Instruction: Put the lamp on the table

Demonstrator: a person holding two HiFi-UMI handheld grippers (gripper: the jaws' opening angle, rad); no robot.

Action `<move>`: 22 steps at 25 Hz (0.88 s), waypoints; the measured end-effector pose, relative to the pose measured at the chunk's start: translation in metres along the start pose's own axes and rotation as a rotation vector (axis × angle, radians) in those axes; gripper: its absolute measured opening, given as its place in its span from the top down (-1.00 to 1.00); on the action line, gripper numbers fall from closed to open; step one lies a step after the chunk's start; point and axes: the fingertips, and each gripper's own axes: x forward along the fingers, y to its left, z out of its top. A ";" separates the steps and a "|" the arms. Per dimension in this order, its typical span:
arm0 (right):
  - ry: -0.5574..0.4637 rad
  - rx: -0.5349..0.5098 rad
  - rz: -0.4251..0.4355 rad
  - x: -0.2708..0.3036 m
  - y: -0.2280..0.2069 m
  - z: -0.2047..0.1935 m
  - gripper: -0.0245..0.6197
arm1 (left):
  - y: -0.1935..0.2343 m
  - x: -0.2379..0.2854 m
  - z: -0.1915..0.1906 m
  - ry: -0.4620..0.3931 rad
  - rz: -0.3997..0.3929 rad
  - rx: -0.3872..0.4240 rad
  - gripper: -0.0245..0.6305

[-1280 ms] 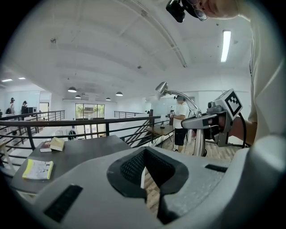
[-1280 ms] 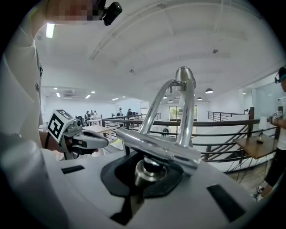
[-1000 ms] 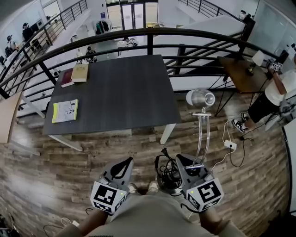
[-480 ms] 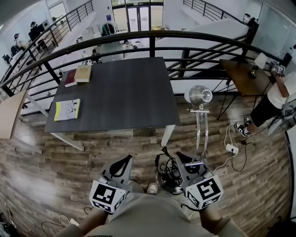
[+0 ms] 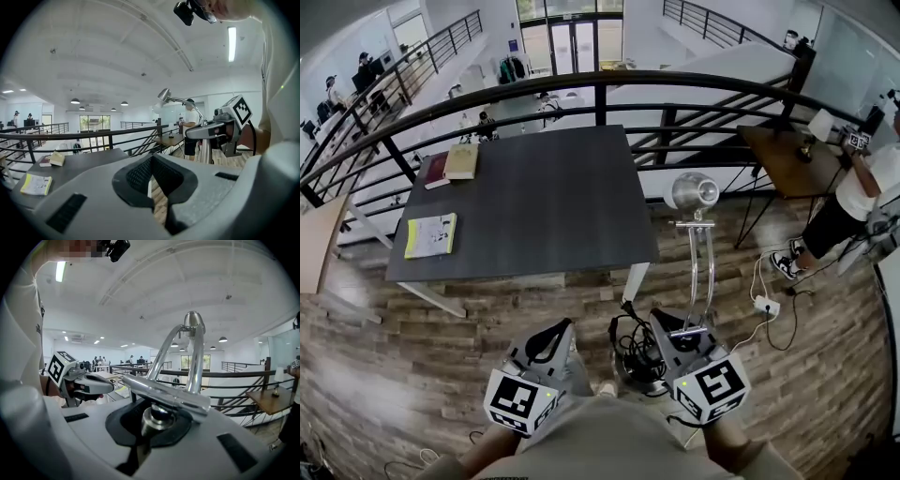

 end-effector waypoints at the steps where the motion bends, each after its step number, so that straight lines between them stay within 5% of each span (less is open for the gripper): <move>1: 0.006 -0.002 -0.001 0.003 -0.001 0.000 0.93 | 0.002 0.002 -0.001 -0.003 -0.003 -0.004 0.91; 22: 0.071 0.029 -0.083 0.145 -0.071 0.019 0.93 | 0.135 0.121 0.022 0.001 -0.112 -0.022 0.91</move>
